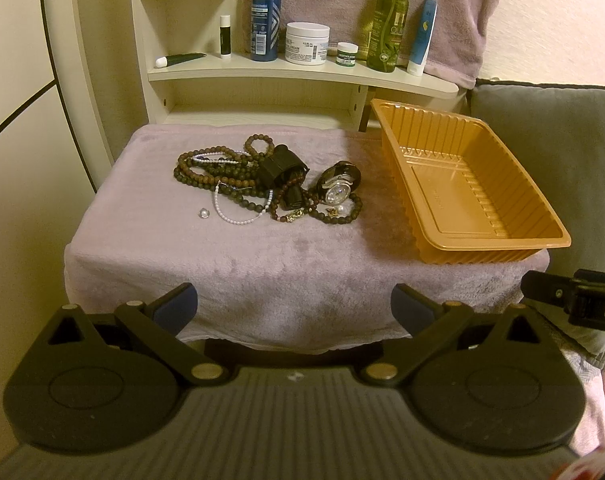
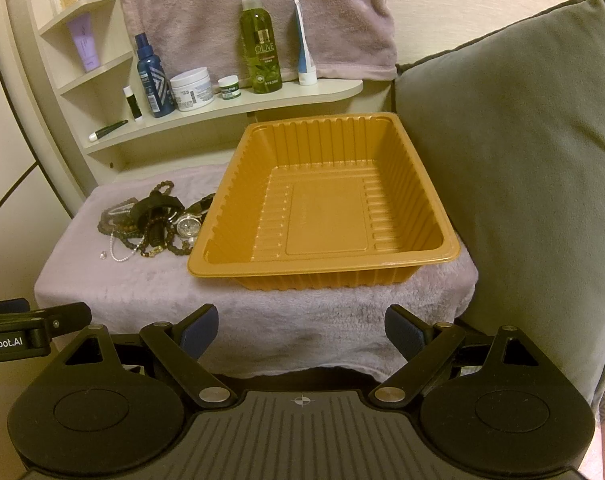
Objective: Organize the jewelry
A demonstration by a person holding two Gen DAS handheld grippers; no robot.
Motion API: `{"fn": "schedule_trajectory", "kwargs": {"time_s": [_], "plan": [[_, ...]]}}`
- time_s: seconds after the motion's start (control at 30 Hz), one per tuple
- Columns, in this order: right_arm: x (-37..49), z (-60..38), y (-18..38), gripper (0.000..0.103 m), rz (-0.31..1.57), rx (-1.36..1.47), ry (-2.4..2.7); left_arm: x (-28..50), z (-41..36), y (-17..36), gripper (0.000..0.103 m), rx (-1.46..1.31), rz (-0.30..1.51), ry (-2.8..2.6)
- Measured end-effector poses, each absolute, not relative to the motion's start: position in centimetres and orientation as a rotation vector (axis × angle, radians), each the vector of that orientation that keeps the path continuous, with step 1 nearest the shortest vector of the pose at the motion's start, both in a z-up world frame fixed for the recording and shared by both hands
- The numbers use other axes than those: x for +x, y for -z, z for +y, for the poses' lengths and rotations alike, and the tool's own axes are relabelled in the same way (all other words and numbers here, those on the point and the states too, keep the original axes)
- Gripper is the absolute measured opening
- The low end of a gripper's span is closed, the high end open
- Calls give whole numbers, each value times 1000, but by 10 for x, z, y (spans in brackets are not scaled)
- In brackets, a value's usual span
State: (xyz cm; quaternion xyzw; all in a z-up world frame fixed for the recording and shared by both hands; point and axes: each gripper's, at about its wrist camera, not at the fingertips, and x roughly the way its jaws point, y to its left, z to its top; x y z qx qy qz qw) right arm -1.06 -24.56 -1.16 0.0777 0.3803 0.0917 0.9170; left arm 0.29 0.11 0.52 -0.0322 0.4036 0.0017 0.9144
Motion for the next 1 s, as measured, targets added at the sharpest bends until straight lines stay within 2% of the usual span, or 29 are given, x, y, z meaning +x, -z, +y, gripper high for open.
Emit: {"fn": "schedule_trajectory", "kwargs": {"time_s": [1.0], "plan": [[-7, -254, 10, 90, 775, 174, -180, 3, 1, -7, 102, -75, 824, 2]]}}
